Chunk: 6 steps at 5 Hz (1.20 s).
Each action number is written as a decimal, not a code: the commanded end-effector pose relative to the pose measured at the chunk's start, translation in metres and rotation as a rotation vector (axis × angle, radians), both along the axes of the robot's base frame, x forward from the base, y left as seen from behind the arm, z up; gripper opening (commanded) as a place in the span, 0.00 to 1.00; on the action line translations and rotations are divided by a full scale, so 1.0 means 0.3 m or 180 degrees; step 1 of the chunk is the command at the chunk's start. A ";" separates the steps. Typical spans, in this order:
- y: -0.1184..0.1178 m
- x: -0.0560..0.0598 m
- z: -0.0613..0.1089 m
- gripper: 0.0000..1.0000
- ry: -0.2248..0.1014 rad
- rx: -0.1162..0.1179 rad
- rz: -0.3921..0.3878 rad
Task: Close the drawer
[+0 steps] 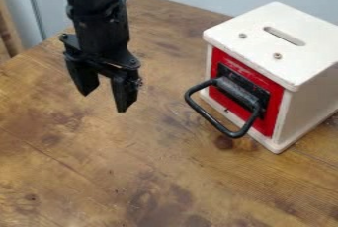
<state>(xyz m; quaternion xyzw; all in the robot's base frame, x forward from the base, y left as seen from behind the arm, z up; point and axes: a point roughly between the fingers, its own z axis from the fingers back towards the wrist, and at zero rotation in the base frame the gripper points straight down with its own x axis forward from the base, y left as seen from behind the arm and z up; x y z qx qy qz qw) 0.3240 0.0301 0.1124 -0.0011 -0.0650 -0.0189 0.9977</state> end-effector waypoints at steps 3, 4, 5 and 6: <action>-0.065 0.007 0.065 1.00 -0.0144 0.0024 -0.0098; -0.072 0.003 0.050 1.00 -0.0121 0.0008 -0.0202; -0.067 -0.003 0.037 1.00 -0.0076 -0.0002 -0.0217; -0.069 -0.001 0.028 1.00 -0.0053 0.0002 -0.0242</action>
